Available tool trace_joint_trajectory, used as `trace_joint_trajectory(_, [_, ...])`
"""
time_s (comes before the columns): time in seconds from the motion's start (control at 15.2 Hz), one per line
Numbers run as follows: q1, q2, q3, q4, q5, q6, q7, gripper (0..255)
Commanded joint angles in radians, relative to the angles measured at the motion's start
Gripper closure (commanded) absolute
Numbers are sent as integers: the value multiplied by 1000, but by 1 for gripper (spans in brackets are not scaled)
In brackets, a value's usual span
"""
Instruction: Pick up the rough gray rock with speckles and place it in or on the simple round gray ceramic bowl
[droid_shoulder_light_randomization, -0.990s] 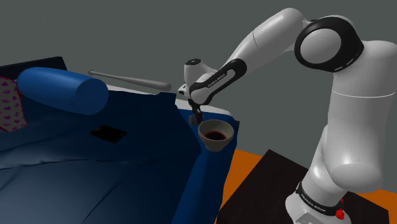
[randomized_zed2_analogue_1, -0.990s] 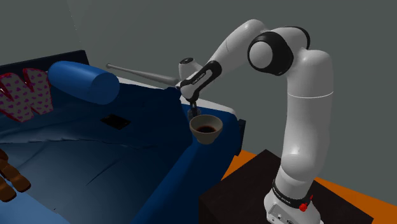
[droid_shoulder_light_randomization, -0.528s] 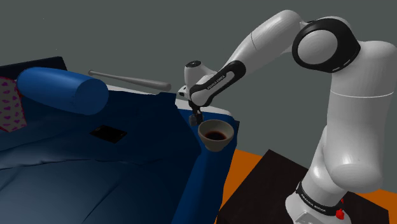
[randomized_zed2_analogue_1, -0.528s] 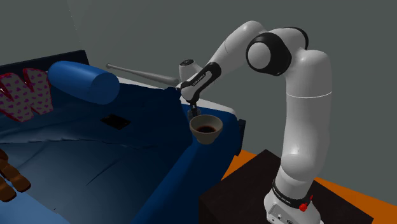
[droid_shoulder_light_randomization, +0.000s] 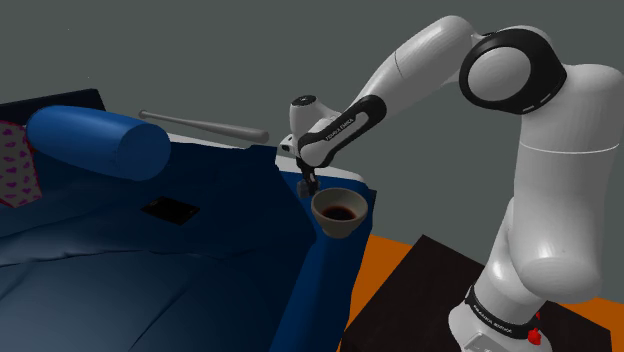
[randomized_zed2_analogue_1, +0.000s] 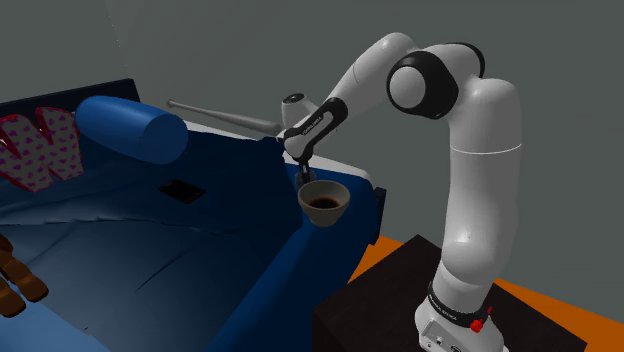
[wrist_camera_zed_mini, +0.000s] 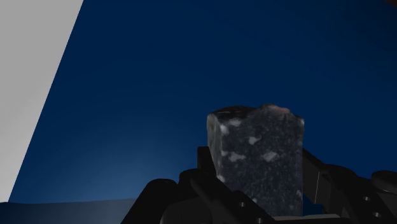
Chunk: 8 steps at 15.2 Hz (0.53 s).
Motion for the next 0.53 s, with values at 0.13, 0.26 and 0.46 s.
trace_joint_trajectory(0.13, [0, 0, 0, 0, 0, 0, 0, 255])
trace_joint_trajectory(0.26, [0, -16, 0, 6, 2, -23, -5, 255])
trace_joint_trajectory(0.46, [1, -40, 1, 19, 5, -59, -13, 255])
